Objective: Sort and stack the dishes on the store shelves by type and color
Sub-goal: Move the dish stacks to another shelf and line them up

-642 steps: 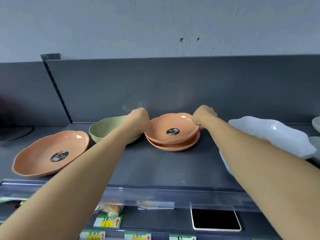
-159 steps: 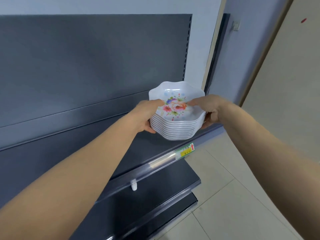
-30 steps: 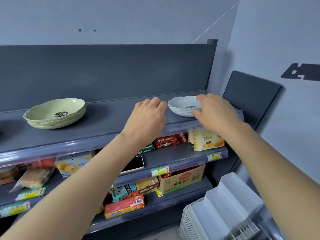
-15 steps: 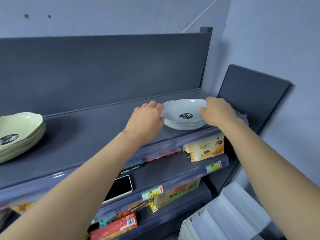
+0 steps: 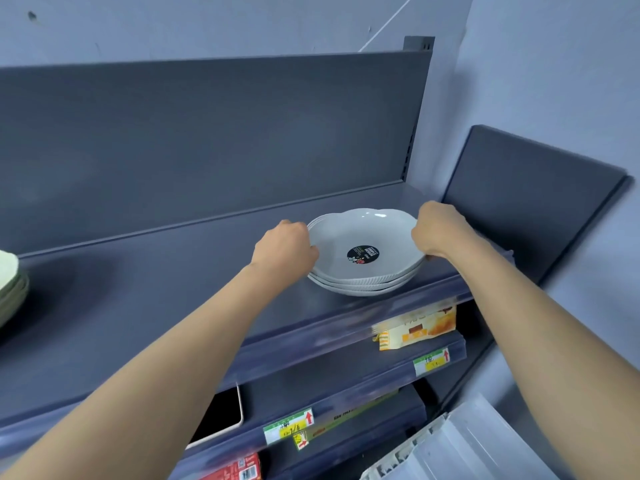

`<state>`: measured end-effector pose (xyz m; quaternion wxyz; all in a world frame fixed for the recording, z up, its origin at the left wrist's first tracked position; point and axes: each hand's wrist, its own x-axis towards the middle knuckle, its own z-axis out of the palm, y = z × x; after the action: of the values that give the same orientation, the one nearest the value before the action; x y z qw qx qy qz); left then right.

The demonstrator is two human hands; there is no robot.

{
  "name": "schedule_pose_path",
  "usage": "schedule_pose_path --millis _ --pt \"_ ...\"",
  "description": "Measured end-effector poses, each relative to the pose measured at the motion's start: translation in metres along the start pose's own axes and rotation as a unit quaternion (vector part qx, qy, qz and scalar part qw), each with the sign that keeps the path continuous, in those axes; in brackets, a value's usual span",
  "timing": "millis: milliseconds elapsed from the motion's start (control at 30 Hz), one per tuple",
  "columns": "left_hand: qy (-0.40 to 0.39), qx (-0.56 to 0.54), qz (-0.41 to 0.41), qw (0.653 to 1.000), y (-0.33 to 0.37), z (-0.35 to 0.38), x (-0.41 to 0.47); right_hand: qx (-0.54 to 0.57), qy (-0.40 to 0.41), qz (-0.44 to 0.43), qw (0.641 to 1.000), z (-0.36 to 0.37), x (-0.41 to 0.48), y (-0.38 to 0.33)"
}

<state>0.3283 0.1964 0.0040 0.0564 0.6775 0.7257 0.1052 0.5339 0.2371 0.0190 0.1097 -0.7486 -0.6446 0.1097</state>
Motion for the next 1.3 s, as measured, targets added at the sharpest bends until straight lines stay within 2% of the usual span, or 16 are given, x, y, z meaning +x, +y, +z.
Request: schedule_pose_path --millis 233,333,467,700,933,1067,1300 --pt "-0.016 -0.046 -0.015 0.999 -0.008 0.003 0.011 0.046 0.015 -0.002 0.999 0.005 0.007 -0.004" --pt "-0.024 -0.062 -0.023 0.998 -0.011 0.006 0.016 0.031 0.026 0.01 0.999 0.012 0.004 -0.009" --pt "-0.031 -0.082 -0.022 0.996 -0.013 0.005 0.016 0.024 -0.012 0.049 0.998 0.026 0.002 -0.014" --pt "-0.056 -0.166 -0.046 0.983 -0.02 0.009 0.023 0.075 -0.032 0.044 0.996 0.028 -0.001 -0.022" --pt "-0.058 -0.165 -0.066 0.982 -0.04 0.003 0.025 0.096 -0.034 0.021 0.995 0.03 -0.01 -0.038" --pt "-0.033 -0.171 -0.075 0.982 -0.052 -0.004 0.014 0.108 -0.06 0.008 0.992 0.032 -0.014 -0.055" --pt "0.0 -0.165 -0.121 0.979 -0.091 -0.011 0.002 0.198 -0.114 -0.027 0.973 0.048 -0.012 -0.087"
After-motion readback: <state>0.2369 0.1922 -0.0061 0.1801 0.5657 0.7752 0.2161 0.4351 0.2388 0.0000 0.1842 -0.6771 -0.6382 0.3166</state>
